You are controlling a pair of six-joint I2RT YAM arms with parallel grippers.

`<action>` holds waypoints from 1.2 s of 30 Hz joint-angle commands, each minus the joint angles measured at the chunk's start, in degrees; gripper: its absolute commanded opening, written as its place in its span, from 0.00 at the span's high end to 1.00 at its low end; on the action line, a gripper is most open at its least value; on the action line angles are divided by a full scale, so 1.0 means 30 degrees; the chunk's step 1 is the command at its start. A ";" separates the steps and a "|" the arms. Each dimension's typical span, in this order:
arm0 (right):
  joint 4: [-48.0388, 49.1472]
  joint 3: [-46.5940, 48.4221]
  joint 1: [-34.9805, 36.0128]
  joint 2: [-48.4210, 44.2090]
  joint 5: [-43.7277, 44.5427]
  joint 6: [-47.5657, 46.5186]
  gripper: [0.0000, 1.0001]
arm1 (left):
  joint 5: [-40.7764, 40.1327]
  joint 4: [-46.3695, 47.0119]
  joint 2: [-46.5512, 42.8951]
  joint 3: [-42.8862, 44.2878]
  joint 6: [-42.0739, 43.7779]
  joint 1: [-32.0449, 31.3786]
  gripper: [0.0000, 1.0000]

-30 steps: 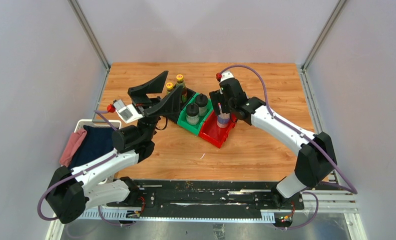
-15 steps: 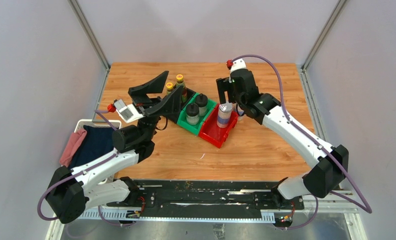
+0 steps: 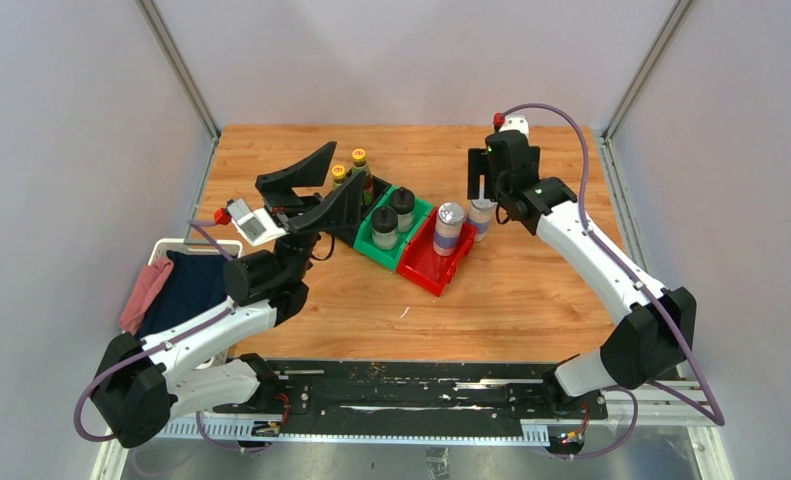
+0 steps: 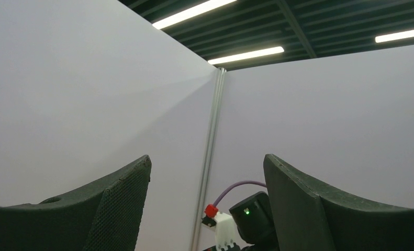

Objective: Organize the condiment bottles
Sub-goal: Pick up the bottle from the center of the board.

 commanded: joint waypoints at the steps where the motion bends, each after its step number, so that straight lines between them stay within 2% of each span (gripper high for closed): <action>1: -0.0648 -0.0385 -0.0373 0.0510 -0.0707 0.0898 0.11 | 0.0024 0.0040 -0.0334 0.0216 0.0431 -0.0217 0.19; 13: -0.0722 -0.0439 -0.0842 0.1653 -0.2110 0.1547 0.11 | 0.0364 0.0028 -0.0306 0.0225 0.0430 -0.0231 0.19; 36: 0.0095 -0.0878 -0.1436 0.2876 -0.2743 0.1602 0.11 | 0.0409 0.0079 -0.0174 0.0092 0.0343 -0.0217 0.19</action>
